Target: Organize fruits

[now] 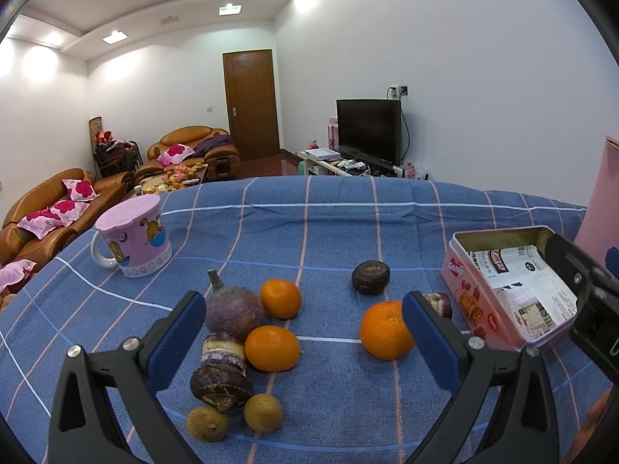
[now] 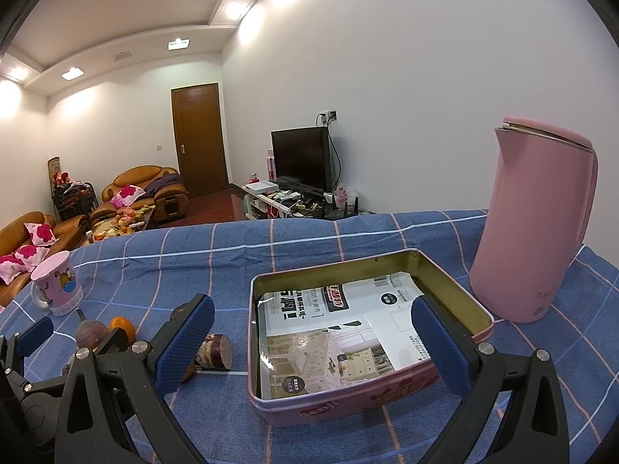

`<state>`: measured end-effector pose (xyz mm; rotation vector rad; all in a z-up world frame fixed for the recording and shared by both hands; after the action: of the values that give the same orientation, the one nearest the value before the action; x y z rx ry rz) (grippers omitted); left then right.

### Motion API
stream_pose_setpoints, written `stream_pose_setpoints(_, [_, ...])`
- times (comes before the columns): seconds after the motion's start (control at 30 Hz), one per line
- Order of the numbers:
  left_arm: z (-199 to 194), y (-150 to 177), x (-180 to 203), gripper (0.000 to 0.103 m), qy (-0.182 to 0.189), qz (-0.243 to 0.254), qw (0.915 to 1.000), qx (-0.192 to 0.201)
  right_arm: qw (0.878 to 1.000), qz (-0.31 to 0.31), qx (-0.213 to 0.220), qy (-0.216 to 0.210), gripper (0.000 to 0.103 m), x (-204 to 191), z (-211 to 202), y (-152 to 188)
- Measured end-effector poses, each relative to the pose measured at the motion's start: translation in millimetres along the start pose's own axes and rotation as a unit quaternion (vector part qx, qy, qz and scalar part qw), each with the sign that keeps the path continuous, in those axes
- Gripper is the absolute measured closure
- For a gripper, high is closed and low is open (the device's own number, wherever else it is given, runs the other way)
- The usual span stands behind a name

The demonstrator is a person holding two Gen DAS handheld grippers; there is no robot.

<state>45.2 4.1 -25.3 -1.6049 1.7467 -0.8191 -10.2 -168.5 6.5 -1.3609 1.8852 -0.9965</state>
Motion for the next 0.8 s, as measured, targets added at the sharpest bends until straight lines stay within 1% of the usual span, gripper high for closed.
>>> stream_pose_setpoints(0.17, [0,0,-2,0.0,0.001,-0.001,1.0,-0.002,1.0,-0.003,0.0,-0.001,0.001,-2,0,1])
stream_pose_setpoints(0.3, [2,3,-8,0.0,0.009,-0.004,0.9999,-0.008,1.0,-0.005,-0.002,-0.001,0.001,-2,2,1])
stream_pose_setpoints(0.47, [2,11,-21,0.0,0.005,0.007,0.9994,-0.033,1.0,-0.015,-0.003,-0.01,0.001,-6,3,1])
stream_pose_setpoints(0.53, [-2,18,-33,0.0,-0.008,0.006,0.9989,-0.045,1.0,-0.021,-0.006,-0.017,0.001,-10,3,1])
stream_pose_setpoints(0.63, [-11,32,-55,0.0,-0.015,0.001,0.9982,-0.058,0.999,-0.037,-0.016,-0.035,0.001,-19,6,4])
stream_pose_setpoints(0.7, [-15,42,-69,0.0,-0.025,0.003,0.9973,-0.069,0.997,-0.048,-0.027,-0.058,0.002,-25,8,7])
stream_pose_setpoints(0.8, [-18,53,-86,0.0,-0.026,0.012,0.9957,-0.088,0.993,-0.069,-0.046,-0.088,0.01,-40,11,12])
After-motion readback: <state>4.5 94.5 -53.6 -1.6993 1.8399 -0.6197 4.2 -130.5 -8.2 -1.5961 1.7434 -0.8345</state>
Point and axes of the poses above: each gripper's, at about its wrist camera, not at the fingertips, and z roughly the way its jaws point, x to its right, y to its underside, the point moved 5 cm from there along z, roughly the way its jaws point, and after that the axes turned 9 degrees about -x, right-handed, at the moved point
